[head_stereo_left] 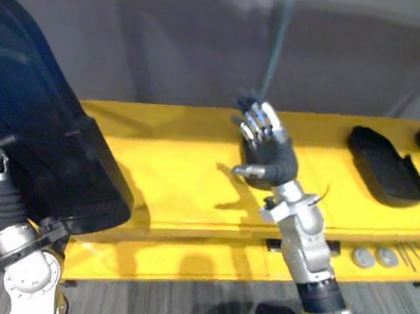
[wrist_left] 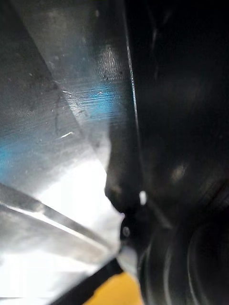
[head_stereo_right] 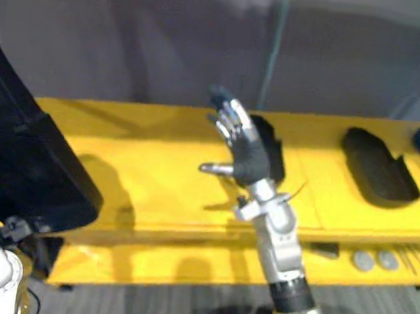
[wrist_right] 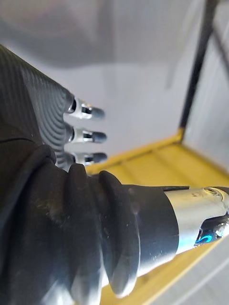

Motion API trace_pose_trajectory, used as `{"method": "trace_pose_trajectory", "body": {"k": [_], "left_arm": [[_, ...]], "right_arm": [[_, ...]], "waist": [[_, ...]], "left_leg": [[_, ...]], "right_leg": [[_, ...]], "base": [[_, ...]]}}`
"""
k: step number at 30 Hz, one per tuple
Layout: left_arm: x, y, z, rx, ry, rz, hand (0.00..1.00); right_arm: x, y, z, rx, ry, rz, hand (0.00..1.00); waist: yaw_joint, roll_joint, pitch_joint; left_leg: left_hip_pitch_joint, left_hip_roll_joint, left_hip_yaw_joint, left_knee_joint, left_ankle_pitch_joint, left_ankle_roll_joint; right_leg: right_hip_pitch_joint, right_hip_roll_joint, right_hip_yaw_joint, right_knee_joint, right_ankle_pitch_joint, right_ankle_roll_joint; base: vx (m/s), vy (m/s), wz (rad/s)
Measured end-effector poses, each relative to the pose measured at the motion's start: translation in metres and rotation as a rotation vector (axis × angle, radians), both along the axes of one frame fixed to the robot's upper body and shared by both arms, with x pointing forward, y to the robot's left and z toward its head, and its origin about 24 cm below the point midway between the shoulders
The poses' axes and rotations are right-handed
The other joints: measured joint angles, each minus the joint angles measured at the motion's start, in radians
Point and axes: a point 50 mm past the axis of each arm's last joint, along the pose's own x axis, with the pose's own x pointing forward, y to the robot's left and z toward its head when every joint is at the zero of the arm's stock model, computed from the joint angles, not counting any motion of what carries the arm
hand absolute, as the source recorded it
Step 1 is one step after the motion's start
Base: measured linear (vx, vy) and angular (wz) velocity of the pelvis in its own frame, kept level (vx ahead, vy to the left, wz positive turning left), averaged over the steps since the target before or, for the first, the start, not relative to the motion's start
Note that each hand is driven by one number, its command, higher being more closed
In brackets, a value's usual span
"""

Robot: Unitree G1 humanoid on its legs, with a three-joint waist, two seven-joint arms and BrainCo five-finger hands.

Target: Walk over and take plastic housings, then place them on the shelf

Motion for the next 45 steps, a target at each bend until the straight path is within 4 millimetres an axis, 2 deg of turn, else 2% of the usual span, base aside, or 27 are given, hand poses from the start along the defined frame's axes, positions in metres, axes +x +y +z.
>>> {"method": "trace_pose_trajectory", "body": {"k": [3,5,6,9,12,14,17,19,21,23,24,26,29,32,36,45], "left_arm": [[0.003,0.000,-0.002,0.006,0.033,-0.021,1.00],[0.009,0.002,-0.007,0.018,0.090,-0.052,1.00],[0.011,0.004,-0.009,0.022,0.112,-0.056,1.00],[0.025,0.012,-0.027,0.014,0.245,-0.075,1.00],[0.046,0.016,-0.050,-0.014,0.382,-0.092,1.00],[0.057,0.020,-0.063,-0.008,0.486,-0.083,1.00],[0.074,0.041,-0.083,-0.033,0.648,-0.030,1.00],[0.083,0.062,-0.092,-0.061,0.767,0.044,1.00],[0.087,0.076,-0.093,-0.073,0.816,0.085,1.00],[0.093,0.098,-0.085,-0.088,0.872,0.154,1.00],[0.093,0.104,-0.082,-0.090,0.884,0.176,1.00],[0.098,0.126,-0.071,-0.115,0.941,0.237,1.00],[0.104,0.144,-0.051,-0.142,0.974,0.278,1.00],[0.110,0.154,-0.033,-0.157,0.987,0.266,1.00],[0.107,0.164,-0.027,-0.184,1.054,0.266,1.00],[0.094,0.170,-0.050,-0.258,1.276,0.250,1.00]], "right_arm": [[-0.004,-0.013,-0.011,-0.001,0.042,-0.053,0.00],[-0.010,-0.033,-0.021,-0.003,0.080,-0.126,0.00],[-0.011,-0.037,-0.022,-0.002,0.084,-0.139,0.00],[-0.016,-0.049,-0.024,0.012,0.092,-0.199,0.00],[-0.020,-0.060,-0.031,0.023,0.120,-0.257,0.00],[-0.023,-0.065,-0.036,0.016,0.137,-0.300,0.00],[-0.031,-0.078,-0.033,0.033,0.126,-0.378,0.00],[-0.040,-0.095,-0.031,0.017,0.114,-0.464,0.00],[-0.047,-0.109,-0.031,0.003,0.126,-0.524,0.00],[-0.059,-0.130,-0.037,-0.011,0.155,-0.612,0.00],[-0.061,-0.133,-0.038,-0.018,0.162,-0.625,0.00],[-0.068,-0.143,-0.042,-0.040,0.187,-0.652,0.00],[-0.073,-0.145,-0.046,-0.036,0.207,-0.649,0.00],[-0.075,-0.145,-0.047,-0.049,0.214,-0.632,0.00],[-0.075,-0.142,-0.044,-0.053,0.199,-0.613,0.00],[-0.074,-0.138,-0.046,-0.038,0.211,-0.616,0.00]], "waist": [[-0.004,-0.002,-0.003],[-0.009,0.004,-0.018],[-0.010,0.006,-0.022],[-0.049,0.018,-0.032],[-0.061,0.028,-0.035],[-0.083,0.027,-0.037],[-0.122,0.028,-0.035],[-0.149,0.027,-0.032],[-0.168,0.027,-0.028],[-0.183,0.024,-0.013],[-0.186,0.024,-0.009],[-0.214,0.028,0.013],[-0.227,0.024,0.029],[-0.235,0.025,0.036],[-0.245,0.036,0.058],[-0.249,0.037,0.074]], "left_leg": [[0.001,-0.013,0.002,-0.053,0.030,0.010],[0.001,-0.018,0.014,-0.078,0.037,0.016],[0.000,-0.019,0.020,-0.082,0.040,0.016],[0.004,-0.024,0.053,-0.100,0.063,0.010],[0.018,-0.023,0.117,-0.119,0.070,0.003],[0.022,-0.022,0.149,-0.120,0.070,0.003],[0.021,-0.020,0.213,-0.127,0.069,0.002],[0.035,-0.018,0.261,-0.130,0.062,-0.006],[0.038,-0.015,0.290,-0.123,0.048,-0.013],[0.036,-0.012,0.335,-0.106,0.026,-0.021],[0.036,-0.011,0.347,-0.102,0.022,-0.022],[0.034,-0.010,0.376,-0.089,0.010,-0.025],[0.034,-0.012,0.409,-0.082,0.005,-0.030],[0.036,-0.015,0.413,-0.079,0.005,-0.030],[0.038,-0.016,0.437,-0.076,0.005,-0.031],[0.037,-0.011,0.446,-0.072,0.005,-0.031]], "right_leg": [[-0.006,-0.014,-0.008,-0.002,0.004,0.006],[-0.018,-0.014,0.005,-0.005,0.015,0.011],[-0.025,-0.014,0.012,-0.004,0.019,0.009],[-0.049,-0.020,0.031,0.005,0.025,0.005],[-0.093,-0.012,0.093,0.017,0.033,0.003],[-0.112,-0.003,0.125,0.014,0.039,-0.002],[-0.147,0.021,0.182,-0.020,0.073,-0.012],[-0.149,0.044,0.225,-0.065,0.103,-0.018],[-0.151,0.056,0.250,-0.088,0.121,-0.021],[-0.158,0.073,0.294,-0.127,0.152,-0.022],[-0.161,0.075,0.304,-0.134,0.158,-0.022],[-0.170,0.079,0.330,-0.150,0.176,-0.021],[-0.182,0.083,0.361,-0.165,0.194,-0.013],[-0.181,0.092,0.367,-0.168,0.197,-0.013],[-0.180,0.092,0.372,-0.173,0.198,-0.012],[-0.178,0.100,0.379,-0.191,0.205,-0.014]], "base": [[-0.08,0.039,0.17],[-0.03,0.031,-0.06],[0.00,0.027,-0.24],[0.02,0.017,-0.19],[0.00,0.014,-0.50],[-0.02,0.010,-0.55],[-0.04,0.009,-0.57],[-0.04,0.016,-0.67],[-0.02,0.022,-0.50],[-0.04,0.027,-0.56],[-0.03,0.022,-0.51],[0.00,0.027,-0.37],[0.02,0.030,-0.32],[0.03,-0.009,-0.08],[0.02,0.001,-0.04],[-0.01,-0.008,-0.03]]}}
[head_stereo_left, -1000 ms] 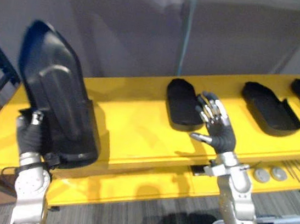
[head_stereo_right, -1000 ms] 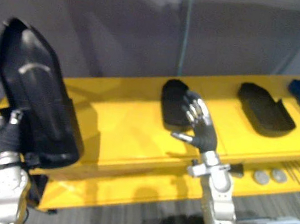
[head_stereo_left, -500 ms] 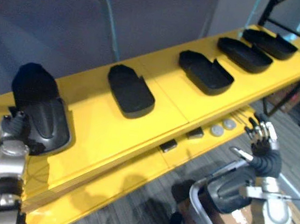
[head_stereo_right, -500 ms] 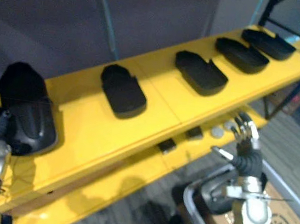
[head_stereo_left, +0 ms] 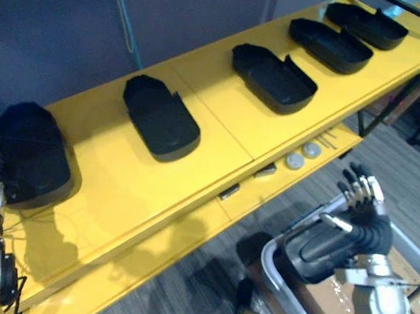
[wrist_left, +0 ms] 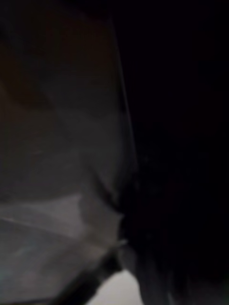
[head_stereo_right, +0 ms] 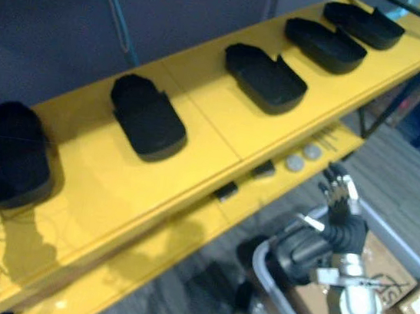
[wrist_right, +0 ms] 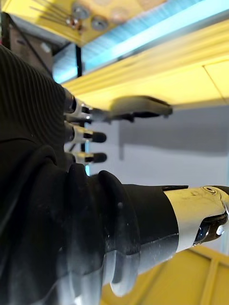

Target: Walk over and take plastic housings, then place them on the shelf

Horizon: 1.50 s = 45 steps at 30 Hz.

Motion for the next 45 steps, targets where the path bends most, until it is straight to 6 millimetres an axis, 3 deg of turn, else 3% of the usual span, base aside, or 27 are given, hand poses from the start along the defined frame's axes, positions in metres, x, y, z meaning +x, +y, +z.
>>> {"method": "trace_pose_trajectory", "body": {"k": [7,16,29,30,36,45], "left_arm": [[-0.004,0.012,0.016,0.015,0.039,-0.019,1.00],[-0.004,0.010,0.014,-0.008,0.066,-0.066,1.00],[-0.007,0.008,0.007,0.030,0.087,-0.178,1.00],[-0.007,0.008,0.006,0.035,0.091,-0.184,0.00],[-0.017,0.010,-0.005,0.042,0.136,-0.195,0.00],[-0.017,0.009,-0.002,0.081,0.073,-0.179,0.00]], "right_arm": [[0.002,0.006,-0.004,0.016,0.023,0.012,0.00],[0.003,0.008,-0.006,0.027,0.035,0.007,0.00],[0.006,0.013,-0.016,0.046,0.078,0.014,0.00],[0.006,0.014,-0.016,0.047,0.079,0.014,0.00],[0.006,0.018,-0.019,0.056,0.091,0.018,0.00],[0.007,0.015,-0.024,0.059,0.113,0.009,0.00]], "waist": [[0.003,0.006,0.031],[0.024,0.010,0.034],[0.031,0.010,0.034],[0.032,0.010,0.034],[0.034,0.007,0.032],[0.041,0.000,0.028]], "left_leg": [[-0.001,0.018,0.003,0.032,-0.020,-0.010],[0.000,0.024,-0.012,0.032,-0.020,-0.010],[0.002,0.023,-0.038,0.032,-0.020,-0.010],[0.002,0.023,-0.038,0.032,-0.020,-0.010],[0.001,0.023,-0.038,0.033,-0.020,-0.011],[0.001,0.023,-0.038,0.032,-0.020,-0.011]], "right_leg": [[0.022,0.010,0.000,-0.025,0.007,-0.009],[0.051,0.012,-0.019,-0.058,0.026,-0.009],[0.069,0.012,-0.040,-0.059,0.027,-0.009],[0.069,0.012,-0.040,-0.059,0.027,-0.008],[0.070,0.011,-0.040,-0.059,0.029,-0.009],[0.069,0.011,-0.040,-0.060,0.031,-0.008]], "base": [[-0.04,-0.011,-0.01],[-0.01,-0.001,0.05],[-0.02,0.013,0.05],[-0.03,0.007,0.02],[-0.02,0.006,0.00],[0.00,0.000,0.00]]}}
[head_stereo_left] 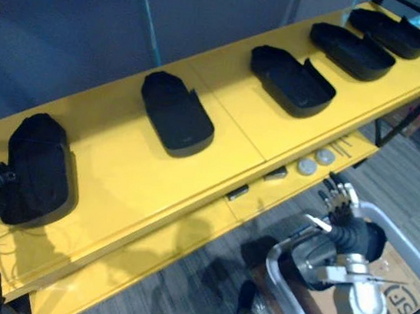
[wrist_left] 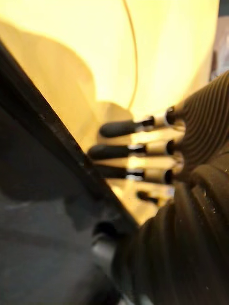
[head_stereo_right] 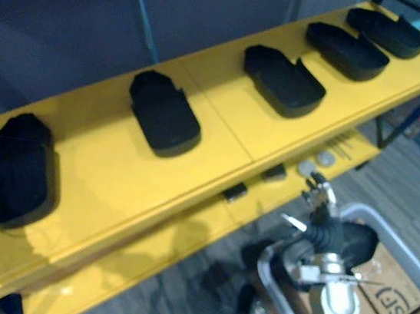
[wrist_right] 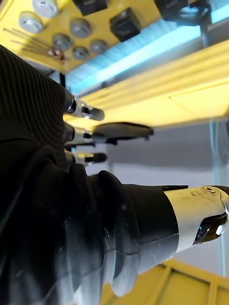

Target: Walk over and take plastic housings, then place them on the shelf

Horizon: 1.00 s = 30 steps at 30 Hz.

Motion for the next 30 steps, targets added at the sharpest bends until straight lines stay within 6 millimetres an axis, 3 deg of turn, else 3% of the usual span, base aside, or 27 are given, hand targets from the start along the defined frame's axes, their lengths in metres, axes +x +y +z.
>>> {"method": "trace_pose_trajectory", "body": {"k": [3,13,30], "left_arm": [[-0.002,0.000,-0.003,-0.016,-0.070,0.056,0.00],[-0.005,-0.017,-0.030,-0.336,-0.449,0.334,0.00],[-0.007,-0.024,-0.044,-0.570,-0.598,0.462,0.00]], "right_arm": [[0.000,0.000,0.000,0.000,0.002,0.001,0.00],[0.000,0.002,-0.001,0.008,0.002,0.017,0.00],[0.000,0.004,-0.002,0.003,0.007,0.037,0.00]], "waist": [[0.000,-0.009,-0.006],[0.012,-0.015,-0.032],[0.010,-0.027,-0.068]], "left_leg": [[0.000,0.000,0.000,0.000,0.000,0.000],[0.000,-0.006,0.000,-0.001,0.000,0.000],[0.001,-0.015,0.000,-0.001,0.000,0.000]], "right_leg": [[0.000,0.000,0.000,0.000,0.001,0.000],[0.000,-0.007,0.002,-0.001,0.007,0.003],[0.002,-0.021,0.003,-0.001,0.014,0.010]], "base": [[0.00,0.000,0.00],[0.00,0.000,0.00],[0.00,0.000,0.00]]}}
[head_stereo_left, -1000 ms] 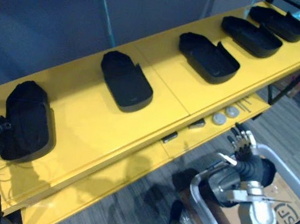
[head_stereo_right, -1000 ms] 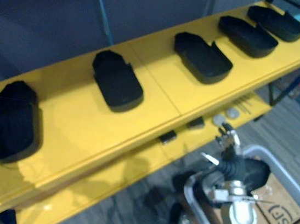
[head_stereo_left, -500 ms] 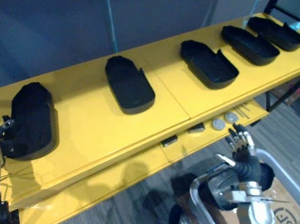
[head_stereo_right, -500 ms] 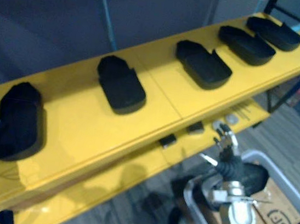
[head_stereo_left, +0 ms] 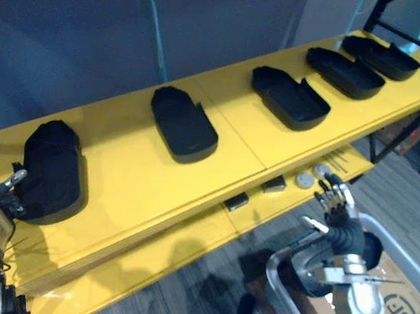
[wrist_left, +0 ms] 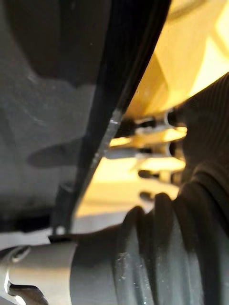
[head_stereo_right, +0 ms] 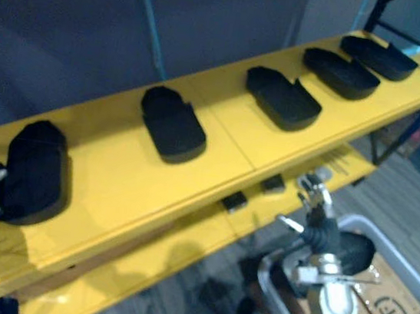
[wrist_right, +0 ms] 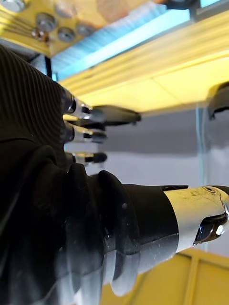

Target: Walk over and take plastic housings, then place them on the shelf

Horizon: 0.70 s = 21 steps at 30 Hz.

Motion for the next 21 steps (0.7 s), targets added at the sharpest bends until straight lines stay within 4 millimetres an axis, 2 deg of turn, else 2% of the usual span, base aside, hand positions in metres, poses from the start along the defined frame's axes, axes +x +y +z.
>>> {"method": "trace_pose_trajectory", "body": {"k": [10,21], "left_arm": [[0.0007,-0.0026,-0.0030,-0.052,-0.050,0.057,0.00],[0.0017,-0.0043,-0.0039,-0.115,-0.096,0.112,0.00]], "right_arm": [[0.0011,0.0010,-0.0002,0.001,0.000,0.003,0.00],[0.0021,0.0057,-0.0027,0.005,0.010,0.022,0.00]], "waist": [[0.000,-0.021,-0.029],[-0.001,-0.026,-0.032]], "left_leg": [[0.001,0.000,0.000,0.000,0.000,0.000],[0.002,-0.001,0.000,0.000,0.000,0.000]], "right_leg": [[0.001,-0.001,0.000,-0.001,0.001,0.000],[0.002,-0.001,0.000,0.000,0.001,0.000]], "base": [[0.00,0.000,0.00],[0.00,0.000,0.00]]}}
